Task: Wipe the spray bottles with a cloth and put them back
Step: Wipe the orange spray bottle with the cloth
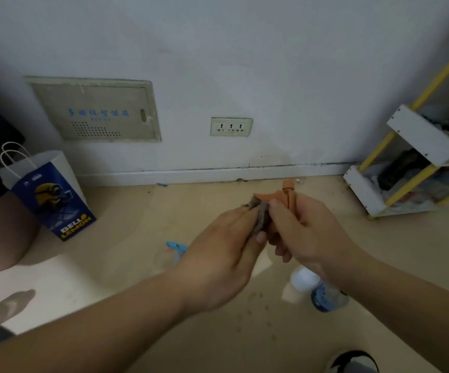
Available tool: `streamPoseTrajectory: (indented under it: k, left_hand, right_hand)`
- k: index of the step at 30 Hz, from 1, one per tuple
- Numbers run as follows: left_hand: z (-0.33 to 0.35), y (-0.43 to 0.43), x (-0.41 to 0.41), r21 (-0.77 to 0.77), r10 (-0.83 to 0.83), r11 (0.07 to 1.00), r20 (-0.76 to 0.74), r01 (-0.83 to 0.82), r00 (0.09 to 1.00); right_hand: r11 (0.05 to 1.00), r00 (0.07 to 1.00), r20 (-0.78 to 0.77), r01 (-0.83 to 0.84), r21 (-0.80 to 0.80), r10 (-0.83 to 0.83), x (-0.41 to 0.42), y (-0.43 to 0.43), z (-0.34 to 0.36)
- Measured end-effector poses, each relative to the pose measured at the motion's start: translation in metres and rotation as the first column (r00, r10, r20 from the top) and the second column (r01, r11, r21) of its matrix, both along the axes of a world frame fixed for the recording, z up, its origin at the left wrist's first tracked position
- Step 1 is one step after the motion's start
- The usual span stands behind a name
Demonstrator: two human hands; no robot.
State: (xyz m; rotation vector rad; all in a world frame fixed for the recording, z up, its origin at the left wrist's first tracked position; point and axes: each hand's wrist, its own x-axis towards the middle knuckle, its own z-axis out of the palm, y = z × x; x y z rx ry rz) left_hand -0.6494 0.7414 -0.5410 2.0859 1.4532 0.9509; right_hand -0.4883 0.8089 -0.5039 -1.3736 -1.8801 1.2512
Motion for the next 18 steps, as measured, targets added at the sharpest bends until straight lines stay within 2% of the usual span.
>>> streamPoseTrajectory:
  k: [2, 3, 5, 6, 8, 10, 12, 14, 15, 17, 18]
  left_hand:
    - [-0.003, 0.004, -0.016, -0.105, -0.014, 0.994, 0.008, 0.015, 1.000]
    - [-0.007, 0.008, -0.028, -0.206, 0.033, 0.978, 0.067, -0.019, 0.997]
    - [-0.007, 0.013, -0.039, -0.472, 0.248, 0.876, 0.270, -0.097, 0.931]
    - [-0.007, 0.013, -0.036, -0.558, 0.324, 0.824, 0.322, -0.098, 0.889]
    - [-0.002, 0.008, -0.022, -0.551, 0.312, 0.831, 0.353, -0.074, 0.882]
    - [0.008, 0.001, -0.008, -0.465, 0.198, 0.885, 0.426, 0.026, 0.883]
    - [0.010, -0.001, -0.009, -0.437, 0.124, 0.897, 0.393, 0.066, 0.911]
    - [-0.002, 0.003, -0.022, -0.494, 0.158, 0.869, 0.273, -0.002, 0.949]
    - [-0.007, 0.005, -0.027, -0.562, 0.218, 0.826, 0.253, -0.040, 0.943]
    - [-0.013, 0.006, -0.027, -0.667, 0.309, 0.744, 0.279, -0.049, 0.909]
    - [-0.011, 0.004, -0.022, -0.663, 0.319, 0.748, 0.319, -0.031, 0.892]
  right_hand:
    - [0.993, 0.997, 0.020, -0.078, 0.088, 0.077, 0.001, 0.000, 0.000]
    - [0.975, 0.991, 0.043, -0.135, 0.174, 0.129, 0.003, 0.001, 0.001]
    - [0.922, 0.973, 0.064, -0.230, 0.312, 0.221, 0.006, 0.001, 0.004]
    - [0.898, 0.964, 0.067, -0.264, 0.353, 0.258, 0.007, 0.003, 0.003]
    - [0.857, 0.951, 0.109, -0.308, 0.413, 0.290, 0.008, 0.007, 0.002]
    - [0.830, 0.939, 0.171, -0.344, 0.439, 0.299, 0.009, 0.010, -0.001]
    - [0.821, 0.923, 0.214, -0.382, 0.424, 0.319, 0.010, 0.010, -0.005]
    - [0.808, 0.901, 0.257, -0.428, 0.405, 0.348, 0.009, 0.008, -0.005]
    - [0.804, 0.894, 0.267, -0.442, 0.398, 0.360, 0.009, 0.007, -0.004]
    - [0.809, 0.897, 0.246, -0.439, 0.391, 0.368, 0.010, 0.010, -0.004]
    - [0.817, 0.904, 0.219, -0.427, 0.387, 0.368, 0.011, 0.012, -0.004]
